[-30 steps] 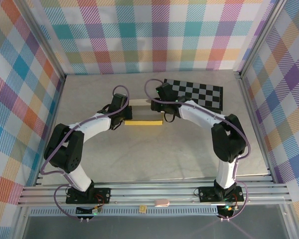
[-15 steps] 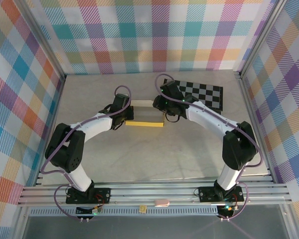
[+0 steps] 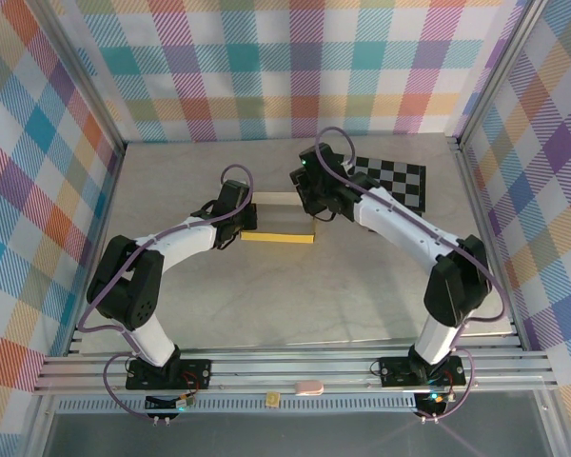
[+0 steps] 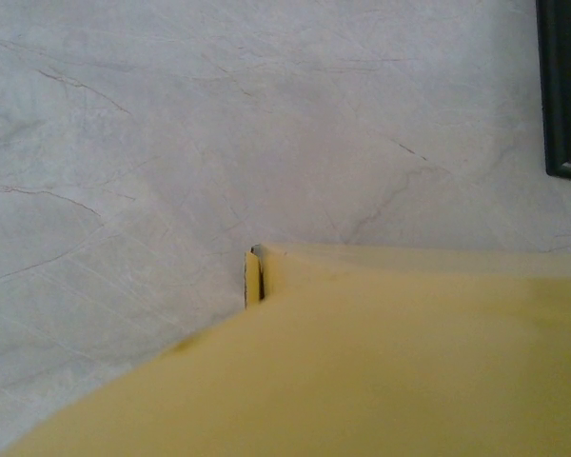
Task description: Fold the paper box
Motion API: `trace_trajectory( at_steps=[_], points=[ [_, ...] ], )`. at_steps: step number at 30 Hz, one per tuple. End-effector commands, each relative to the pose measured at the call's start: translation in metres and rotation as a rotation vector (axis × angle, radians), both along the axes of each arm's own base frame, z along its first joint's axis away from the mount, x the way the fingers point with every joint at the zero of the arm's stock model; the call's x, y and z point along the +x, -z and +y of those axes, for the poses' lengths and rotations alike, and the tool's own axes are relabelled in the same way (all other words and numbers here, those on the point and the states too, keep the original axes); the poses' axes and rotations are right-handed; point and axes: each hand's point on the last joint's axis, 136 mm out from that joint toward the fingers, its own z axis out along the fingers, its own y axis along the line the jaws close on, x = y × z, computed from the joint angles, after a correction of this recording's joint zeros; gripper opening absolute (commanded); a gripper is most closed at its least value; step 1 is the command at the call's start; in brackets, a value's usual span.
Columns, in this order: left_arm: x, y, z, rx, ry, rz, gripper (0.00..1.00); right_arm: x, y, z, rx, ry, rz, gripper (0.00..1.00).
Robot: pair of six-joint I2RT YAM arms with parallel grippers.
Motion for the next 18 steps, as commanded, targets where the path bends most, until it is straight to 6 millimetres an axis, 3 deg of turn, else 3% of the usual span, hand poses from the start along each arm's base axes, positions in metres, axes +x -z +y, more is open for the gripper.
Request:
trace_trajectory(
  at_steps=[1,5,11,18],
  points=[
    [-0.016,0.025,-0.003,0.023,0.007,0.085,0.0,0.007,0.013,0.007,0.102,0.124,0.094,0.53],
    [-0.016,0.024,-0.004,0.019,0.003,0.08,0.0,0.014,0.026,0.008,0.122,0.172,0.133,0.51],
    [-0.016,0.024,-0.006,0.018,0.002,0.078,0.0,0.032,0.033,0.009,0.171,0.198,0.134,0.41],
    [-0.015,0.023,-0.005,0.011,-0.02,0.074,0.0,0.02,0.054,0.009,0.183,0.197,0.216,0.26]
  ],
)
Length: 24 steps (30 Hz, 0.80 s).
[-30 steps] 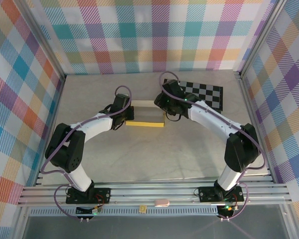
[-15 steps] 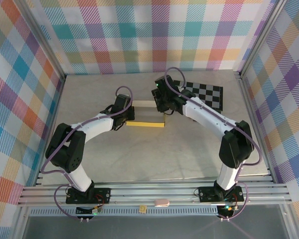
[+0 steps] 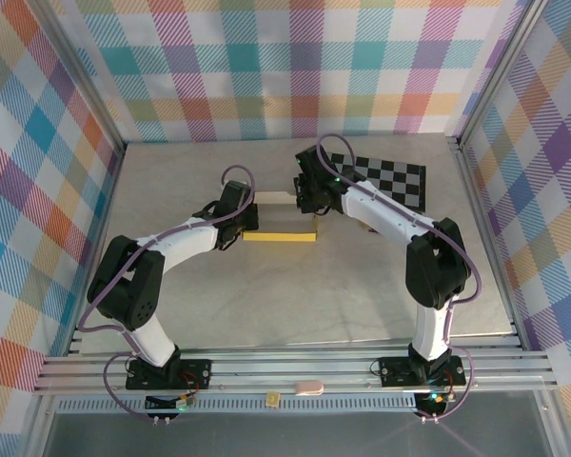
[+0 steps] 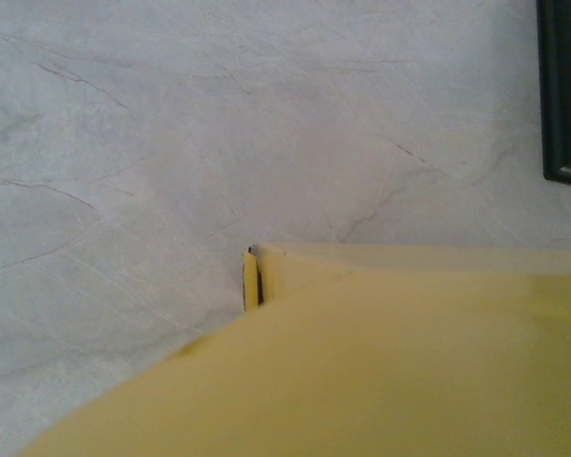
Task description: Fold the paper box
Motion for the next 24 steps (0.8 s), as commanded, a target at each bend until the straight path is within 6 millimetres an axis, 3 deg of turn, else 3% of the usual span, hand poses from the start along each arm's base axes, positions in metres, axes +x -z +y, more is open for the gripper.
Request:
trace_trajectory(
  at_steps=[1,5,13,18,24],
  points=[
    [-0.015,0.023,-0.002,0.015,-0.003,0.077,0.0,-0.007,0.007,0.003,0.041,0.003,0.041,0.24],
    [-0.016,0.019,-0.001,-0.016,-0.035,0.079,0.0,-0.016,0.014,-0.001,0.047,-0.007,0.05,0.14],
    [-0.034,-0.005,-0.003,-0.175,-0.108,0.092,0.26,-0.037,0.036,-0.009,0.049,-0.044,0.043,0.05],
    [-0.056,-0.023,-0.006,-0.29,-0.129,0.126,0.34,-0.045,0.048,-0.01,0.046,-0.075,0.04,0.05],
    [-0.093,-0.042,-0.002,-0.427,-0.191,0.194,0.38,-0.058,0.065,-0.011,0.034,-0.079,0.074,0.05]
  ],
)
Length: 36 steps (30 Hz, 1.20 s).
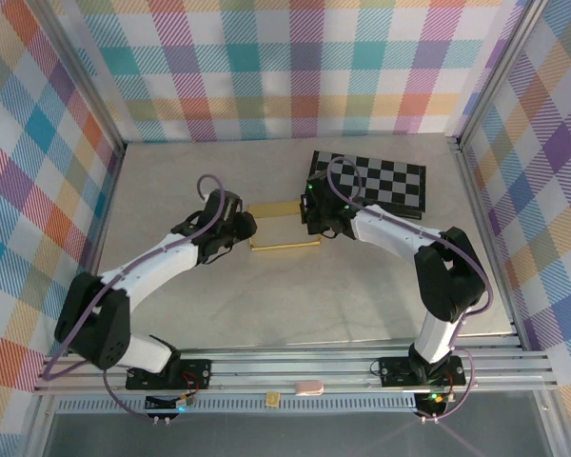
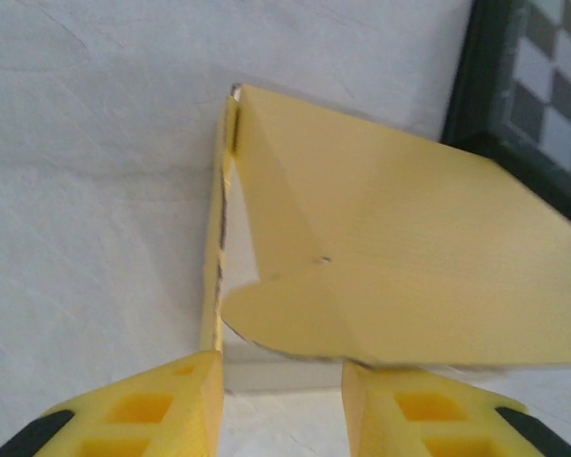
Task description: Fold the paper box
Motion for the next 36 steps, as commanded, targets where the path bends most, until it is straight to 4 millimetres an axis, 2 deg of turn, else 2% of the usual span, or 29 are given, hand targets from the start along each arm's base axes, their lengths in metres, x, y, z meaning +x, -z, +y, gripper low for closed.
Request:
trace_trajectory(
  at_steps=[1,4,8,14,20,23,26,29,36],
  points=[
    [-0.029,-0.008,0.002,-0.1,-0.048,0.078,0.39,-0.02,0.021,-0.002,-0.039,-0.033,0.067,0.05],
    [-0.032,-0.028,0.009,-0.154,-0.1,0.075,0.48,-0.023,0.025,-0.002,-0.052,-0.046,0.08,0.05],
    [-0.014,-0.04,0.012,-0.269,-0.149,0.126,0.5,-0.03,0.03,-0.003,-0.068,-0.062,0.098,0.05],
    [0.024,-0.011,0.002,-0.361,-0.133,0.241,0.48,-0.036,0.039,-0.005,-0.09,-0.08,0.118,0.06],
    [0.039,0.02,-0.005,-0.396,-0.131,0.325,0.48,-0.039,0.041,-0.006,-0.097,-0.09,0.126,0.06],
    [0.051,0.026,-0.01,-0.442,-0.145,0.294,0.47,-0.039,0.041,-0.006,-0.098,-0.094,0.131,0.06],
    [0.061,0.022,-0.012,-0.47,-0.152,0.264,0.44,-0.039,0.041,-0.004,-0.095,-0.104,0.131,0.06],
    [0.06,0.025,-0.015,-0.479,-0.144,0.278,0.37,-0.039,0.041,-0.003,-0.094,-0.108,0.131,0.06],
    [0.044,0.044,-0.011,-0.446,-0.14,0.33,0.22,-0.043,0.043,-0.004,-0.094,-0.125,0.152,0.06]
  ],
)
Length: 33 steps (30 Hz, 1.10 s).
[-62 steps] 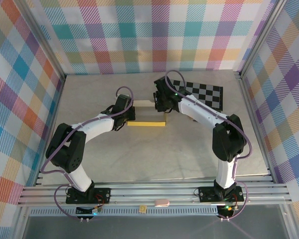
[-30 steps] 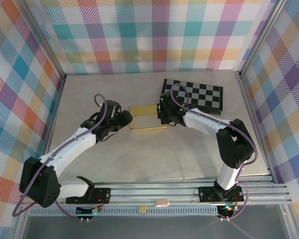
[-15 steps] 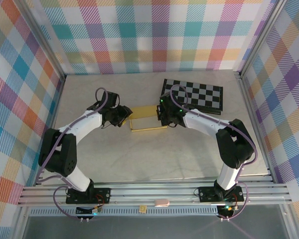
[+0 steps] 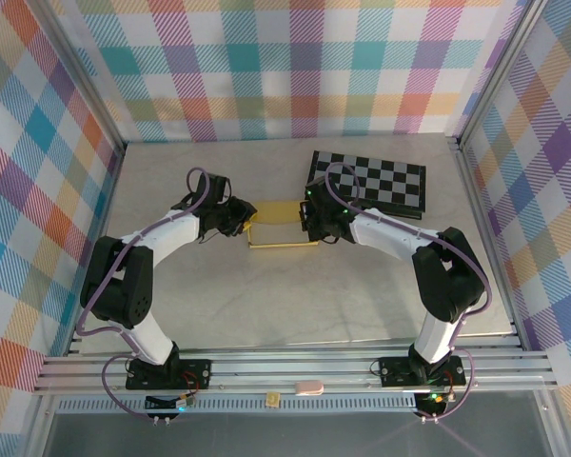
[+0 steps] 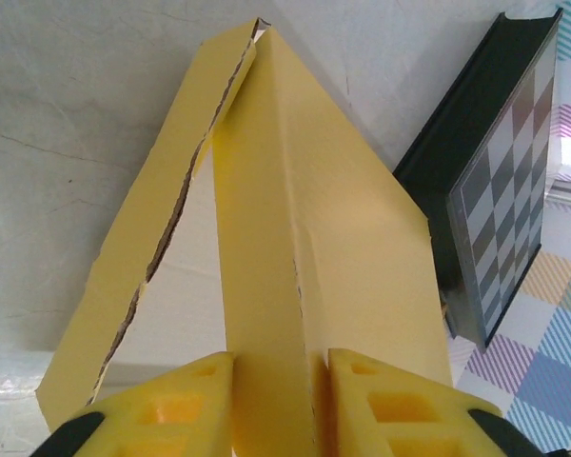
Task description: Fold the paper box
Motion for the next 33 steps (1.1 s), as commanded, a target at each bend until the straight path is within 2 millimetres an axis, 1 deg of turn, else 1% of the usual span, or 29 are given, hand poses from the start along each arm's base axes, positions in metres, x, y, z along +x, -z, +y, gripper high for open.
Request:
trace_trajectory(
  at_steps=[1,4,5,7,9,11,13,15,16,18,20,22,23,26,28,30,32,33],
  points=[
    [-0.007,0.014,0.002,0.007,0.028,0.024,0.21,-0.03,0.03,-0.004,-0.06,-0.078,0.128,0.06],
    [-0.011,0.022,0.001,0.017,0.049,0.045,0.19,-0.032,0.031,-0.003,-0.054,-0.092,0.134,0.08],
    [-0.013,0.023,0.002,0.026,0.053,0.049,0.19,-0.031,0.03,-0.002,-0.052,-0.101,0.132,0.1],
    [-0.015,0.025,0.005,0.05,0.058,0.052,0.19,-0.03,0.026,-0.002,-0.056,-0.123,0.123,0.17],
    [-0.018,0.026,0.007,0.068,0.071,0.053,0.19,-0.025,0.011,-0.002,-0.071,-0.168,0.085,0.26],
    [-0.019,0.027,0.007,0.073,0.083,0.054,0.19,-0.018,-0.012,-0.006,-0.114,-0.236,0.025,0.38],
    [-0.019,0.027,0.007,0.078,0.093,0.056,0.19,-0.013,-0.035,-0.011,-0.152,-0.317,-0.033,0.48],
    [-0.019,0.027,0.006,0.08,0.1,0.054,0.19,-0.012,-0.054,-0.017,-0.169,-0.391,-0.075,0.56],
    [-0.018,0.027,0.006,0.084,0.102,0.052,0.19,-0.013,-0.063,-0.02,-0.172,-0.433,-0.1,0.6],
    [-0.017,0.027,0.007,0.092,0.108,0.05,0.19,-0.019,-0.075,-0.027,-0.171,-0.504,-0.115,0.62],
    [-0.016,0.027,0.006,0.097,0.116,0.051,0.19,-0.023,-0.085,-0.043,-0.187,-0.541,-0.131,0.63],
    [-0.016,0.026,0.006,0.103,0.124,0.049,0.19,-0.021,-0.084,-0.064,-0.224,-0.545,-0.136,0.64],
    [-0.015,0.026,0.007,0.105,0.124,0.05,0.19,-0.018,-0.081,-0.075,-0.214,-0.536,-0.135,0.64],
    [-0.015,0.027,0.005,0.102,0.133,0.051,0.19,-0.003,-0.07,-0.087,-0.133,-0.536,-0.143,0.62],
    [-0.014,0.027,0.004,0.102,0.134,0.051,0.19,0.003,-0.056,-0.086,-0.141,-0.58,-0.113,0.6],
    [-0.014,0.027,0.005,0.105,0.133,0.05,0.19,0.009,-0.041,-0.076,-0.123,-0.642,-0.088,0.55],
    [-0.014,0.028,0.005,0.106,0.133,0.051,0.19,0.014,-0.028,-0.065,-0.081,-0.666,-0.072,0.5],
    [-0.014,0.028,0.005,0.105,0.133,0.052,0.19,0.016,-0.022,-0.059,-0.068,-0.674,-0.065,0.48]
  ],
)
